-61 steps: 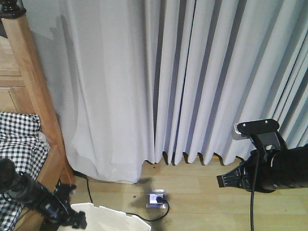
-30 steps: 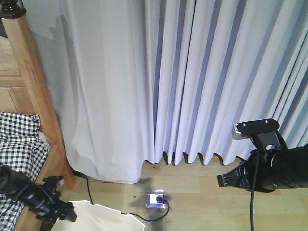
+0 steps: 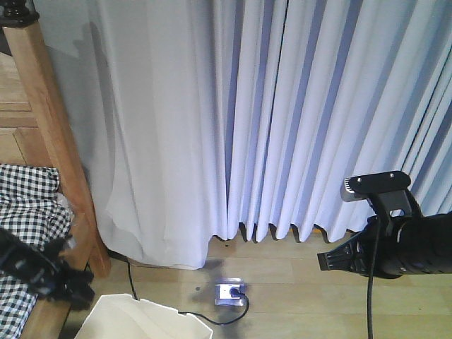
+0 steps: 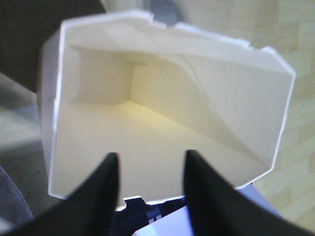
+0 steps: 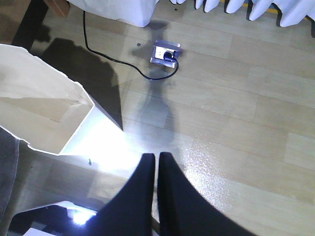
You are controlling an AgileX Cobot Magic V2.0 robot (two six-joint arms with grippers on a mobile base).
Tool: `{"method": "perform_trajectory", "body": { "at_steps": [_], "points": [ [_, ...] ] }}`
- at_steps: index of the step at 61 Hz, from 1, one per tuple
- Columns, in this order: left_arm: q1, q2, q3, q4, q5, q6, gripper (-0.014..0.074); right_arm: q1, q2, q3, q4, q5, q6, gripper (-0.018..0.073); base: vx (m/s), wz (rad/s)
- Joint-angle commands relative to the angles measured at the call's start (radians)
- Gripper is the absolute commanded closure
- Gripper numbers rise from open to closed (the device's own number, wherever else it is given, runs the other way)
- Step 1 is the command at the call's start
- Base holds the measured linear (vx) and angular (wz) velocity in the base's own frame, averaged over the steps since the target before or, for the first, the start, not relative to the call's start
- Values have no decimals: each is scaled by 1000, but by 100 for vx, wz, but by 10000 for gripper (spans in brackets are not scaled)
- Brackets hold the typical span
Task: Move trash bin to bedside with robot
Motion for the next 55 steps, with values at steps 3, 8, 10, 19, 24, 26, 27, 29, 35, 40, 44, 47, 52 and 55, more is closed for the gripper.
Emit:
{"method": "perform_trajectory", "body": {
  "at_steps": [3,8,10,19,24,26,27,29,35,40,44,47,52,55],
  "points": [
    [2,-137,-7,28,35,-92,607,0,-60,-28,-11,-69,-7,566,0,0],
    [2,-184,9,54,8,-146,604,0,-79,-28,-12,-82,-7,564,0,0],
    [1,-209,31,58,-24,-160,603,0,-85,-28,-12,-85,-7,565,0,0],
    [-2,-366,225,59,-234,-153,604,0,-101,-28,-12,-86,-7,565,0,0],
    [-2,-474,364,57,-364,-131,603,0,-111,-27,-12,-96,-7,565,0,0],
    [-2,-519,415,50,-412,-124,603,0,-117,-25,-12,-106,-7,565,0,0],
    [-2,-545,445,47,-440,-122,603,0,-122,-25,-12,-110,-7,565,0,0],
    [-2,-589,491,31,-482,-121,603,0,-128,-25,-12,-115,-7,565,0,0],
    [-2,-717,597,-27,-553,-86,603,0,-156,-25,-12,-129,-28,565,0,0],
    [-2,-822,655,-61,-559,-47,603,0,-190,-25,-12,-139,-50,565,0,0],
    [-8,-908,689,-91,-559,-23,602,0,-220,-25,-12,-145,-60,565,0,0],
    [-17,-961,705,-91,-561,-17,603,0,-244,-25,-12,-146,-68,565,0,0],
    [-44,-1056,727,-89,-571,-17,603,0,-289,5,-10,-181,-85,565,0,0],
    [-59,-1114,741,-87,-573,-17,603,0,-326,57,-8,-235,-84,565,0,0]
  ]
}}
